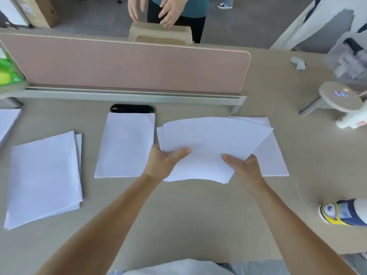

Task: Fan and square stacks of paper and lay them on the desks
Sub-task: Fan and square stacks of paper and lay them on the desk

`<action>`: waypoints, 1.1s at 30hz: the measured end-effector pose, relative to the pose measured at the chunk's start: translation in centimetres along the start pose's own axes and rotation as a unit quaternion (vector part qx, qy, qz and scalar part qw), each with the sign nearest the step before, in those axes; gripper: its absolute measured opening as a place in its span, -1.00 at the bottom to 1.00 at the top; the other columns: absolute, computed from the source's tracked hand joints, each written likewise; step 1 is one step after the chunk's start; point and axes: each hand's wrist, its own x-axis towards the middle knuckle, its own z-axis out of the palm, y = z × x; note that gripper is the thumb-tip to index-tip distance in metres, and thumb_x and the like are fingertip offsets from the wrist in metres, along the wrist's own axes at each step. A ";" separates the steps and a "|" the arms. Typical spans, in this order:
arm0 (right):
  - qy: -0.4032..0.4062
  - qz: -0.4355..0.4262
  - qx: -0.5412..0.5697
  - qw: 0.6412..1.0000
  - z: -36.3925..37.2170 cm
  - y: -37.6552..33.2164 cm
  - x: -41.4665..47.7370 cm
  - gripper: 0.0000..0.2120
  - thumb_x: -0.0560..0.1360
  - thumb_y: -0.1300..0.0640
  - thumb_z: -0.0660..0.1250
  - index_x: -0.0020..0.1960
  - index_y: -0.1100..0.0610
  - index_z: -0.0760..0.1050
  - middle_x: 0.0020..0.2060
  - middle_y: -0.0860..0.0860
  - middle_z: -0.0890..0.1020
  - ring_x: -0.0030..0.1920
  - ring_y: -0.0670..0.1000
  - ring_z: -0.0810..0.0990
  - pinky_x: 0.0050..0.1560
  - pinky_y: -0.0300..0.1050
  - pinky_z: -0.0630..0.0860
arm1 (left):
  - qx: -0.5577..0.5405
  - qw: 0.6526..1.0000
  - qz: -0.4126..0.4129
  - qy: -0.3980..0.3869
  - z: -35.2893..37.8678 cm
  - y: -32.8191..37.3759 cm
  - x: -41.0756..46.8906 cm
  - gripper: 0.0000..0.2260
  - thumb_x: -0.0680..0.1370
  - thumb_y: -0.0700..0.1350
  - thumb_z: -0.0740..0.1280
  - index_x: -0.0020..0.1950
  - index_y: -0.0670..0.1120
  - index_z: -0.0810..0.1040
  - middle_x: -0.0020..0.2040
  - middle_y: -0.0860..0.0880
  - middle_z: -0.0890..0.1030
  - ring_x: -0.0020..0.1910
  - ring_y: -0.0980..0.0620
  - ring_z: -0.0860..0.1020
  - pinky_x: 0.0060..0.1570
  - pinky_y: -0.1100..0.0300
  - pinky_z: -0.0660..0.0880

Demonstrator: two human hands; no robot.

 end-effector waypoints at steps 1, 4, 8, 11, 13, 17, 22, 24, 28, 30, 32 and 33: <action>-0.018 0.010 -0.029 0.999 -1.5 0.9 0.3 -0.80 0.38 0.30 0.56 -0.06 0.10 0.65 -0.20 -0.14 0.75 -0.14 -0.15 0.71 -0.08 -0.18 0.56 | 0.018 1.000 -0.018 0.001 1.0 -0.9 -0.5 -0.82 0.35 -0.11 0.60 -0.10 0.00 0.69 -0.14 0.09 0.74 -0.07 0.09 0.70 -0.05 0.14 0.59; -0.070 0.030 -0.046 0.996 -4.3 1.4 0.6 -0.73 0.39 0.38 0.53 -0.04 0.07 0.63 -0.22 -0.20 0.74 -0.17 -0.21 0.70 -0.17 -0.33 0.54 | 0.038 0.997 -0.053 0.051 4.0 -1.8 -1.8 -0.83 0.34 -0.11 0.61 -0.13 -0.03 0.70 -0.18 0.07 0.74 -0.14 0.08 0.71 -0.10 0.12 0.60; -0.071 0.013 0.013 0.997 -5.4 0.2 0.8 -0.77 0.42 0.39 0.49 -0.05 0.10 0.64 -0.21 -0.12 0.74 -0.16 -0.14 0.71 -0.20 -0.28 0.58 | -0.001 0.991 -0.042 0.125 7.9 0.0 -2.9 -0.89 0.41 -0.20 0.56 -0.20 -0.02 0.68 -0.30 0.14 0.71 -0.29 0.20 0.67 -0.29 0.34 0.53; -0.067 0.010 0.027 0.997 -5.9 -0.9 1.6 -0.82 0.40 0.34 0.53 -0.09 0.12 0.65 -0.27 -0.13 0.73 -0.24 -0.17 0.70 -0.29 -0.34 0.55 | -0.003 0.992 -0.015 0.127 8.0 0.8 -3.0 -0.87 0.37 -0.15 0.59 -0.17 -0.03 0.68 -0.29 0.14 0.71 -0.27 0.20 0.66 -0.28 0.36 0.52; -0.079 -0.003 -0.005 0.997 -6.6 -1.1 2.1 -0.76 0.32 0.23 0.62 -0.06 0.13 0.65 -0.33 -0.17 0.69 -0.36 -0.23 0.63 -0.43 -0.39 0.46 | 0.019 0.995 -0.004 0.098 7.0 0.8 -3.0 -0.73 0.26 -0.02 0.63 -0.13 -0.01 0.67 -0.23 0.15 0.70 -0.21 0.18 0.65 -0.22 0.35 0.52; -0.114 -0.006 -0.056 0.992 -6.9 -0.9 2.5 -0.71 0.25 0.17 0.63 -0.09 0.06 0.63 -0.46 -0.23 0.59 -0.52 -0.21 0.48 -0.53 -0.36 0.36 | 0.045 0.996 -0.008 0.074 5.7 0.4 -2.8 -0.54 0.11 0.11 0.58 -0.05 0.02 0.65 -0.10 0.21 0.68 -0.09 0.19 0.63 -0.12 0.38 0.50; -0.090 0.011 -0.024 0.996 -5.2 -1.2 2.1 -0.72 0.18 -0.05 0.65 -0.23 0.07 0.68 -0.34 -0.02 0.65 -0.29 0.01 0.55 -0.25 -0.11 0.45 | 0.036 0.996 -0.005 0.086 6.3 0.9 -2.9 -0.78 0.15 0.12 0.56 -0.30 0.06 0.69 -0.36 0.13 0.64 -0.34 0.16 0.57 -0.34 0.36 0.45; -0.073 0.009 -0.011 0.997 -4.8 -1.5 1.8 -0.83 0.18 -0.03 0.61 -0.29 0.00 0.70 -0.33 0.02 0.66 -0.26 0.03 0.55 -0.20 -0.07 0.45 | 0.041 0.995 0.005 0.085 5.9 0.7 -3.1 -0.82 0.19 0.10 0.57 -0.31 0.07 0.69 -0.37 0.11 0.64 -0.35 0.14 0.56 -0.34 0.34 0.43; -0.097 -0.019 -0.040 0.994 -5.3 -1.2 1.2 -0.85 0.29 0.03 0.60 -0.21 0.02 0.68 -0.30 -0.06 0.71 -0.25 0.05 0.64 -0.16 -0.20 0.49 | 0.029 0.998 0.015 0.056 4.7 0.1 -3.5 -0.70 0.23 0.14 0.49 -0.13 0.01 0.68 -0.16 0.08 0.70 -0.13 0.07 0.63 -0.10 0.19 0.52; -0.092 -0.034 -0.041 0.994 -5.6 -1.2 0.9 -0.72 0.25 -0.11 0.49 -0.08 -0.04 0.62 -0.25 -0.22 0.71 -0.19 -0.22 0.65 -0.17 -0.36 0.48 | 0.019 0.998 0.034 0.052 4.6 -0.1 -3.6 -0.70 0.34 0.18 0.40 -0.09 0.01 0.68 -0.08 0.05 0.69 0.00 -0.03 0.61 0.05 0.04 0.48; -0.079 -0.047 -0.008 0.996 -5.7 -1.3 0.6 -0.54 0.25 -0.30 0.41 0.00 -0.03 0.60 -0.16 -0.14 0.70 -0.10 -0.20 0.64 -0.13 -0.34 0.50 | -0.001 0.998 0.036 0.058 5.0 0.1 -3.7 -0.63 0.42 0.23 0.30 -0.10 -0.05 0.68 -0.08 -0.01 0.68 -0.01 -0.05 0.59 0.07 0.03 0.45; -0.073 -0.046 0.017 0.996 -5.7 -1.3 0.6 -0.48 0.28 -0.40 0.39 0.00 -0.01 0.63 -0.12 -0.04 0.70 -0.03 -0.08 0.65 -0.03 -0.24 0.53 | -0.010 0.997 0.028 0.065 5.2 0.1 -3.7 -0.60 0.45 0.23 0.28 -0.12 -0.07 0.67 -0.11 -0.04 0.67 -0.03 -0.05 0.59 0.07 0.04 0.43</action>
